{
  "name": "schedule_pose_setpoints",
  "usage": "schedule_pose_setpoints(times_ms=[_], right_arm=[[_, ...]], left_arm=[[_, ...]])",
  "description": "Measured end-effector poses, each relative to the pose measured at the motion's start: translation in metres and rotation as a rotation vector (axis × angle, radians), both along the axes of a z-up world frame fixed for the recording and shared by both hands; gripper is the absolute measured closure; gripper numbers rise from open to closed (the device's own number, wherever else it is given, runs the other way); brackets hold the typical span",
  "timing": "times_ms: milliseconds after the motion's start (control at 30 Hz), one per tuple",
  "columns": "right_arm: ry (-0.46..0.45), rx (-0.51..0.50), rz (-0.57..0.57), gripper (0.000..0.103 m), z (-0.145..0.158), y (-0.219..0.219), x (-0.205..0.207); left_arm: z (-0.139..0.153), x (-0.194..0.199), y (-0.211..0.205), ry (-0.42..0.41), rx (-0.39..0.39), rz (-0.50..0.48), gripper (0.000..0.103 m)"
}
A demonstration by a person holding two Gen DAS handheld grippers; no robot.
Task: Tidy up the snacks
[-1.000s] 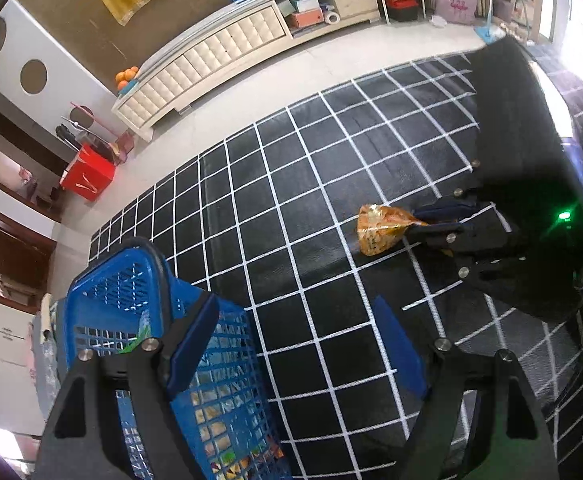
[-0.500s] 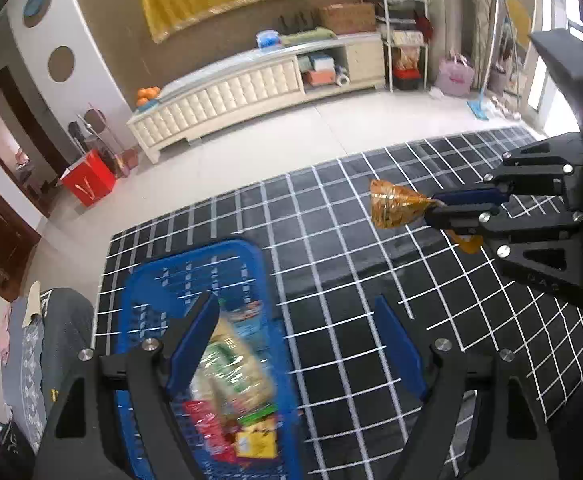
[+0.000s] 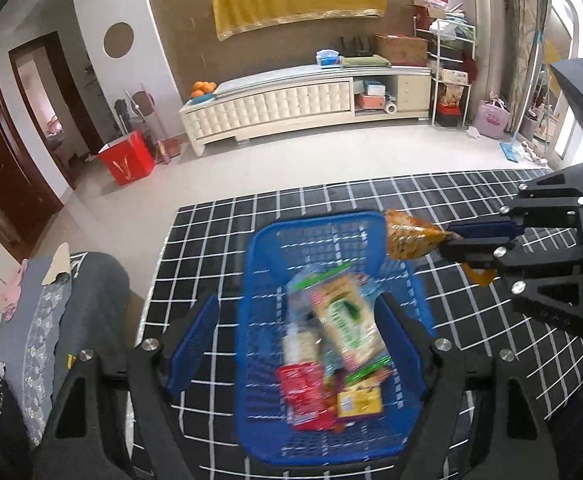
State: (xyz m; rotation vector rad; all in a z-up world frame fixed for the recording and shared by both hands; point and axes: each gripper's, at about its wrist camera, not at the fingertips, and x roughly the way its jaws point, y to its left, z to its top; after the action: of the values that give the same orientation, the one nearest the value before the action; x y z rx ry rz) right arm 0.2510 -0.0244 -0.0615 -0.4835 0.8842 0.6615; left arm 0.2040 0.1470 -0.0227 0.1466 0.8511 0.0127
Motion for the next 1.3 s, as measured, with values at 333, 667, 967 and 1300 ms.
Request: schedule_pose_setpoints(times_ms=[333, 667, 967, 1300], right_arm=[[0.090, -0.096, 0.002, 0.089, -0.050, 0.056, 0.003], [0.086, -0.199, -0.025, 0.067, -0.080, 0.084, 0.001], [-0.021, -0.058, -0.160, 0.038, -0.039, 0.046, -0.030], [-0.212, 0.050, -0.358, 0.026, 0.022, -0.024, -0.113]], left_arm=[[-0.034, -0.017, 0.055, 0.027, -0.070, 0.065, 0.025], [-0.054, -0.036, 0.088, 0.024, -0.108, 0.109, 0.025], [-0.052, -0.050, 0.084, 0.008, -0.108, 0.095, 0.025], [-0.013, -0.094, 0.033, -0.155, -0.043, 0.038, 0.025]])
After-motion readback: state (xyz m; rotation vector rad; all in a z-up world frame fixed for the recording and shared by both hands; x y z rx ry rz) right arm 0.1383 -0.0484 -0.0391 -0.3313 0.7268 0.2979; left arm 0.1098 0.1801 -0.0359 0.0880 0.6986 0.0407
